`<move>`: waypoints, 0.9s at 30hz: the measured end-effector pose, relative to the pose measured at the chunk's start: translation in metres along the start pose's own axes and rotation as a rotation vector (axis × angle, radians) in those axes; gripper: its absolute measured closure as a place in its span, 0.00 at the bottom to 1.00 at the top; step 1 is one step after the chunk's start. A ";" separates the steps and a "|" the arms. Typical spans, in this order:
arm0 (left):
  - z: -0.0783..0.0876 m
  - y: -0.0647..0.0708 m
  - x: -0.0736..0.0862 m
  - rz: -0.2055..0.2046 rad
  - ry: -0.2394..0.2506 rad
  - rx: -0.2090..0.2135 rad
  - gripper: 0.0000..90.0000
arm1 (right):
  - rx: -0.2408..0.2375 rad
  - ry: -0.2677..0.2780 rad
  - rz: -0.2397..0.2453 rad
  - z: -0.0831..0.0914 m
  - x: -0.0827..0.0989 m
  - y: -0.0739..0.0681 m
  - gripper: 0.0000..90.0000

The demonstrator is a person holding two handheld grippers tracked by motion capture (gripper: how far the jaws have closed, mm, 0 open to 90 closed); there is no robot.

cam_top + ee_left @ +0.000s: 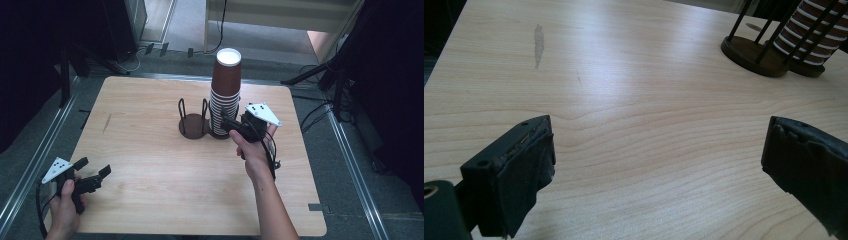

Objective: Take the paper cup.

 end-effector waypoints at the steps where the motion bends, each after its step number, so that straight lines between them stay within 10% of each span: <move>1: 0.000 0.000 0.000 -0.001 0.000 0.000 0.02 | 0.000 0.000 0.000 0.000 0.000 0.000 0.14; 27: 0.000 0.000 0.000 0.000 -0.001 0.006 0.02 | 0.019 0.033 0.000 -0.030 -0.031 -0.012 0.10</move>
Point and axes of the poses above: each handheld gripper's, and its own axes: z roughly backward along the jaws, x roughly out of its underside, y roughly to its right, the point moved 4 cm from there along -z, roughly forward along the jaws
